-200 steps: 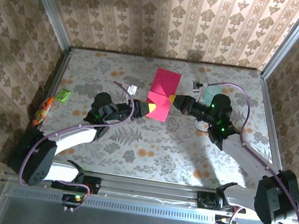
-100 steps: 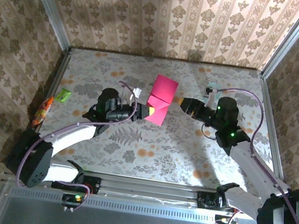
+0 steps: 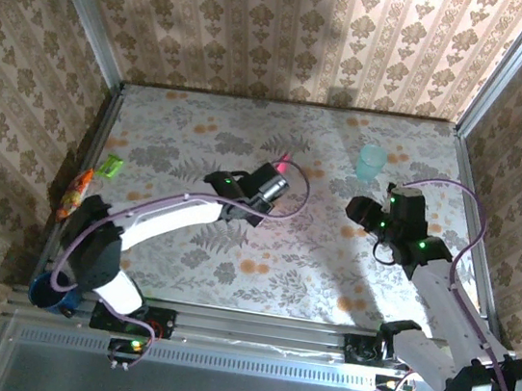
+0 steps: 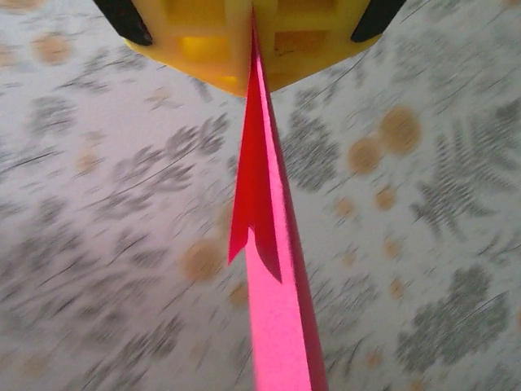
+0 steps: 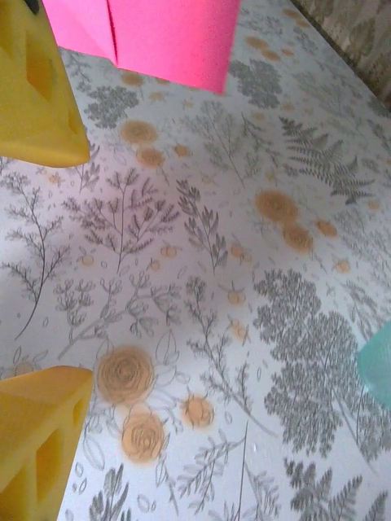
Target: Fold a paper plane with a square sheet of paper (fold left side to right side)
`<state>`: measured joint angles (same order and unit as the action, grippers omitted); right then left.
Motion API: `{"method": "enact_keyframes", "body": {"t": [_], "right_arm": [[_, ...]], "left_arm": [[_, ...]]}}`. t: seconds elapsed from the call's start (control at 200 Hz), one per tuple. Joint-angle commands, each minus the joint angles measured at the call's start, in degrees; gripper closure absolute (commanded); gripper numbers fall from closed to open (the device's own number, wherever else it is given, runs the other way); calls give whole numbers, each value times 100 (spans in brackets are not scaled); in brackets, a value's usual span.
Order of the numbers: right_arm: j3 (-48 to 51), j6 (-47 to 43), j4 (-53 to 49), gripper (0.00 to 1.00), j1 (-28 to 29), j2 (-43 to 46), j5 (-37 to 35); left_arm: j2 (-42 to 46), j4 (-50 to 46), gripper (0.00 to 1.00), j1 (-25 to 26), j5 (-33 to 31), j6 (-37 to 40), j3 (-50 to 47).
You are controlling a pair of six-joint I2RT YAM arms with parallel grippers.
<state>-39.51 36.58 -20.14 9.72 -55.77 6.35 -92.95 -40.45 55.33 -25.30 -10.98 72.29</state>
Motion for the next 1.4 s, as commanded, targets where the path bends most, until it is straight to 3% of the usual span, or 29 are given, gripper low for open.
{"method": "enact_keyframes", "body": {"t": [0.0, 0.08, 0.22, 0.59, 0.86, 1.195, 1.3, 1.395], "right_arm": [[66, 7, -226, 32, -138, 157, -132], [105, 0, -219, 31, -218, 197, -65], [128, -1, -202, 31, -361, 197, 94], [232, -32, -171, 30, -729, 212, 629], [321, -43, -53, 30, -778, 95, 943], [426, -45, 98, 28, -787, -124, 1247], [411, -54, 142, 28, -782, -254, 1411], [400, -37, 236, 30, -787, -391, 1648]], "left_arm": [[-454, -1296, 100, 259, -1803, -411, 324], [-866, -1624, 100, 448, -2102, -876, 458], [-1658, -2198, 100, 628, -2033, -1647, 771], [-2382, -1774, 100, 710, -222, -2138, 1263], [-2198, -909, 82, 449, 970, -2309, 1069], [-1767, -163, 46, 154, 2019, -2415, 816], [-1448, 291, 29, 39, 2495, -2320, 645], [-1061, 735, 21, -146, 2886, -2194, 399]]}}
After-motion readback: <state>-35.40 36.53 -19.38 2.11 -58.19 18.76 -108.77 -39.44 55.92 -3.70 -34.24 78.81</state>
